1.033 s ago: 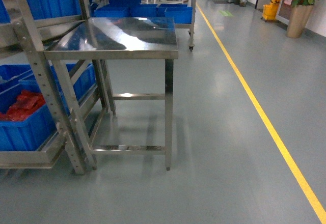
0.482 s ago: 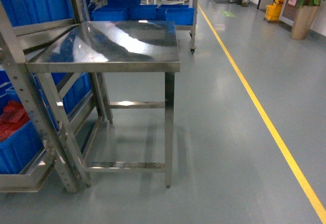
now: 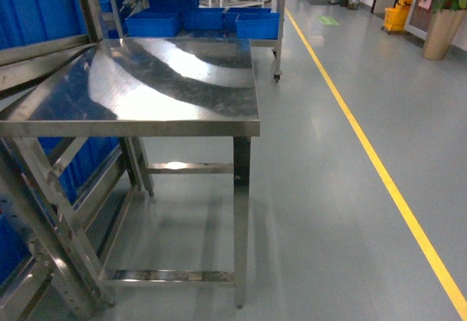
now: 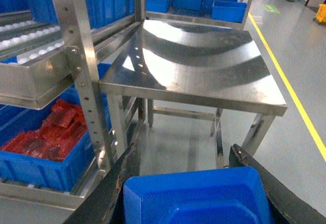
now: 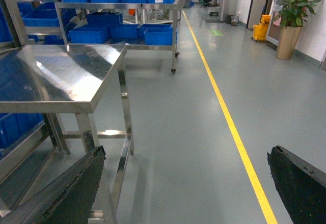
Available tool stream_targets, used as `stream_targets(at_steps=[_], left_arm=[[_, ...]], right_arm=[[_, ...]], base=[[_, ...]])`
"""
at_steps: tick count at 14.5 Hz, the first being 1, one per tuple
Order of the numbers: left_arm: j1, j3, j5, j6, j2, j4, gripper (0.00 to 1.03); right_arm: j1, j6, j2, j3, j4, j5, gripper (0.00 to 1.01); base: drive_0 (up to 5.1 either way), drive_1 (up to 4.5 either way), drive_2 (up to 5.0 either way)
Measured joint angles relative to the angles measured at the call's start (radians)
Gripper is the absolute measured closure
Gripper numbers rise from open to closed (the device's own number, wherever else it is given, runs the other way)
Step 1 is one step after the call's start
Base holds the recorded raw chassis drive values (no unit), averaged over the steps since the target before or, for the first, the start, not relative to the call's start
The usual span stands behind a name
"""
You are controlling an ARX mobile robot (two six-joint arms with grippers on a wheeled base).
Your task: Pick blue part to blue bin on bottom shelf
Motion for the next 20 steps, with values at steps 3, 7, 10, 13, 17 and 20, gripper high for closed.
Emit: stream_targets(at_steps=[3,7,10,13,17,20], left_arm=[[0.000,0.000,0.000,0.000,0.001,0.002,0.59],[0.000,0.000,0.005,0.000,0.000,0.004,0.59],[-0.001,0.000,0.004,0.000,0.000,0.002,0.59],[-0.001,0.000,0.004,0.000,0.000,0.004,0.59],[-0.001,0.000,0.000,0.000,0.000,0.000,0.59],[0.000,0.000,0.001,0.000,-0.002,0.005,0.59]], right_arm=[[0.000,0.000,0.000,0.000,-0.005,0.000,0.03],[0.000,0.000,0.000,0.000,-0.004,0.002,0.03],[0.000,0.000,0.000,0.000,-0.003,0.002,0.03],[0.000,0.000,0.000,0.000,-0.003,0.000,0.03],[0.000,0.000,0.000,0.000,-0.002,0.000,0.03],[0.000,0.000,0.000,0.000,-0.004,0.000,0.03]], base=[[0.0,2.76,-2.8],[-2.5,1.20,1.2],[-4.8,2.64,2.6],[-5.0,2.40,2.4],[-4.9,2.46,2.5],[-4.9,2.46,2.5]])
